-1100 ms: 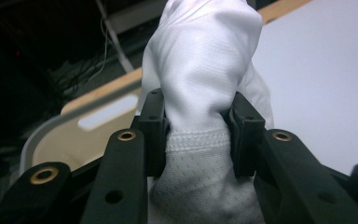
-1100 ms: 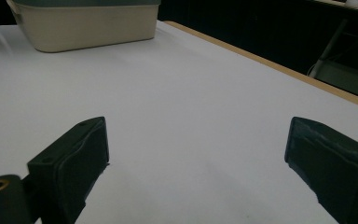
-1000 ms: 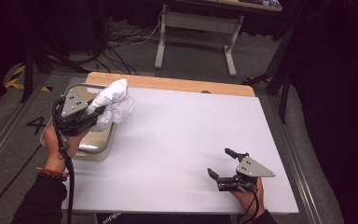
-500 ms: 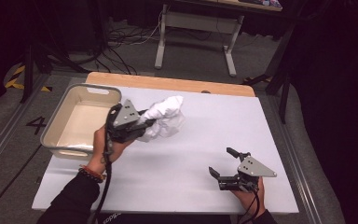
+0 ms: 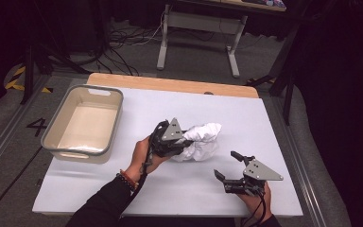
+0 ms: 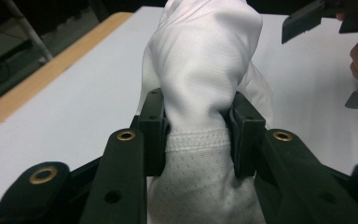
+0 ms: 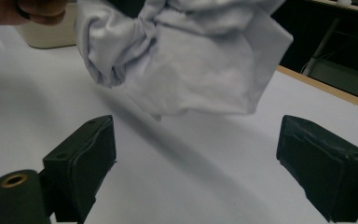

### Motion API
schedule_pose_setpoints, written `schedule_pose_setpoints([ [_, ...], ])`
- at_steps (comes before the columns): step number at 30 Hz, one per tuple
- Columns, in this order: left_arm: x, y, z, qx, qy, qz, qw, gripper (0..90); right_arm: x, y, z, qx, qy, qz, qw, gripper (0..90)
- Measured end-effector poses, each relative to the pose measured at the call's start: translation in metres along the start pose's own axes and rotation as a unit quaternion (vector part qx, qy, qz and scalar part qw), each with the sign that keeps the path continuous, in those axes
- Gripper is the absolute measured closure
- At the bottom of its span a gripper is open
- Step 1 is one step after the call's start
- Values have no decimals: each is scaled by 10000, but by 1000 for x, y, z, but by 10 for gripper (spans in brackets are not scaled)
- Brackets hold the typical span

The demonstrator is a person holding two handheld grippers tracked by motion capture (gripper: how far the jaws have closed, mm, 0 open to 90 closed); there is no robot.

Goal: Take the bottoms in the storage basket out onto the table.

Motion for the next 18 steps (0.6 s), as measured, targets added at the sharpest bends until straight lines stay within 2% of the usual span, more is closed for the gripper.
schedule_pose_setpoints([
  [3,-10,-1,6,109,46,182,9998,620,1,0,0,-5,30,-31,10000,148],
  [4,-12,0,7,169,16,238,9996,540,1,-1,0,-42,48,-2,10000,155],
  [5,-11,2,9,296,-222,236,9990,504,1,-1,0,-28,76,-7,10000,156],
  [6,-11,2,9,296,-222,236,9990,490,1,-1,0,-28,76,-7,10000,156],
  [9,1,6,7,396,-571,160,9975,439,0,0,1,-19,116,-14,9999,177],
  [10,11,8,6,335,-606,80,9976,404,-3,-1,1,-31,179,-42,9998,209],
  [11,11,8,6,335,-606,80,9976,389,-3,-1,1,-31,179,-42,9998,209],
  [12,22,5,8,252,-612,82,9978,368,-7,-2,1,-32,274,-128,9995,247],
  [14,27,3,11,206,-581,134,9980,346,-10,-3,0,-19,334,-163,9993,248],
  [16,34,-4,20,101,-431,243,9987,333,-17,-5,-2,59,453,-207,9987,285],
  [17,36,-8,26,9,-332,229,9992,322,-20,-6,-2,61,512,-268,9983,314],
  [18,37,-11,32,11,-228,260,9994,314,-25,-7,-1,71,586,-277,9979,316],
])
Point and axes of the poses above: each handheld gripper's, and its own axes: x roughly backward along the jaws, z roughly out of its underside, y roughly to its left, the point moved 1 cm from there along -x, roughly forward along the jaws, and after that the axes turned 11 degrees about -y, right-handed, at the moved point
